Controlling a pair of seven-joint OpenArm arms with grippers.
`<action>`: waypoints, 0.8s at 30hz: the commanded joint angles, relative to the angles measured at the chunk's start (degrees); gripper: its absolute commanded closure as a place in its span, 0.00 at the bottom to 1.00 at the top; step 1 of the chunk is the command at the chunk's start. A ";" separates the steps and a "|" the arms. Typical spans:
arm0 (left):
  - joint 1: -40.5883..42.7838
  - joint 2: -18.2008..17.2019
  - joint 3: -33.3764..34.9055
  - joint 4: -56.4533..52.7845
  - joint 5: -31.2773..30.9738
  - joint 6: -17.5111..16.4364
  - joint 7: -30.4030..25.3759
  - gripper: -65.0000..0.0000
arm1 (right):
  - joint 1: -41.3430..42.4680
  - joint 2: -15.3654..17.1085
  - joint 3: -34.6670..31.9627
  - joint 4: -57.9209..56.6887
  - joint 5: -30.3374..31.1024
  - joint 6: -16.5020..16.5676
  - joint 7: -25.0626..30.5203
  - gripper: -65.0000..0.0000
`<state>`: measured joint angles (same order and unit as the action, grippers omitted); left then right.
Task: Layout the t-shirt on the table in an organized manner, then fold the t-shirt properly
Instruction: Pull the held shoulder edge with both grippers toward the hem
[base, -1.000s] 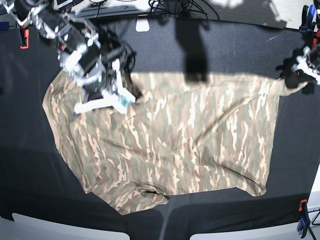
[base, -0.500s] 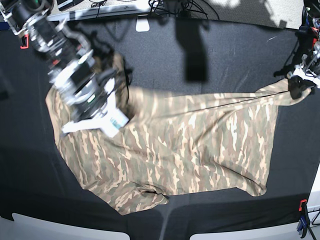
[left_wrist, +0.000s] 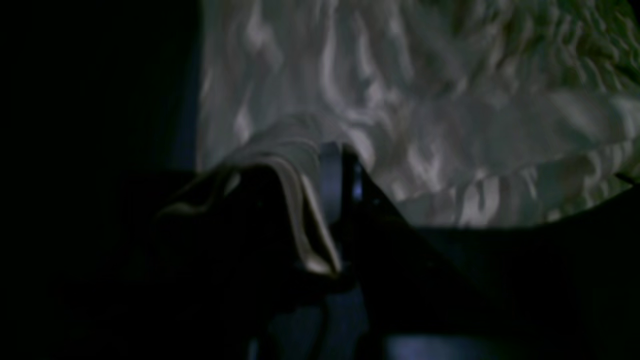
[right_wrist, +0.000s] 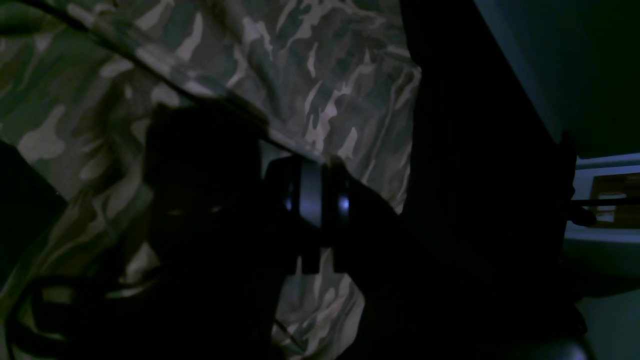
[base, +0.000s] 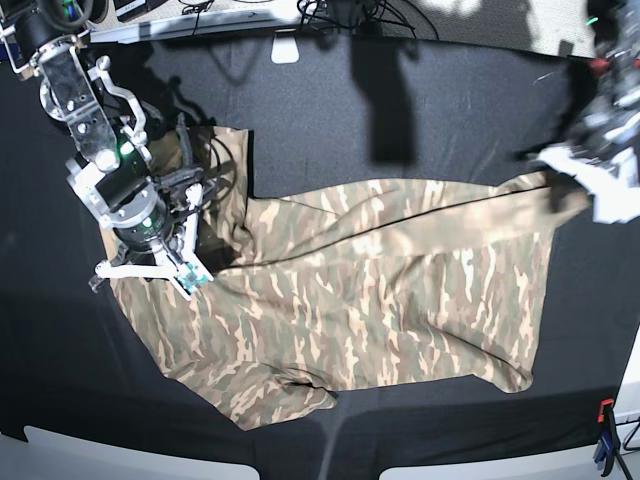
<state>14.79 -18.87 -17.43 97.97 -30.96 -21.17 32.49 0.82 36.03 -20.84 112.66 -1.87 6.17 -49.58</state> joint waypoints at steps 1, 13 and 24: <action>-1.55 -0.83 0.37 0.98 0.66 0.24 -2.23 1.00 | 1.09 0.81 0.59 0.96 -1.11 -0.42 0.68 1.00; -12.57 -0.83 1.42 -18.82 -3.85 3.02 0.52 1.00 | 1.07 0.79 0.59 0.96 -1.07 -0.46 0.70 1.00; -16.06 -0.83 1.42 -19.67 -6.60 -2.89 -1.14 0.76 | 1.07 0.79 0.59 0.96 -1.05 -0.46 0.96 1.00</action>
<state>-0.34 -18.90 -15.75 77.25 -36.99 -23.55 32.38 0.82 36.03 -20.84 112.66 -1.89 6.20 -49.52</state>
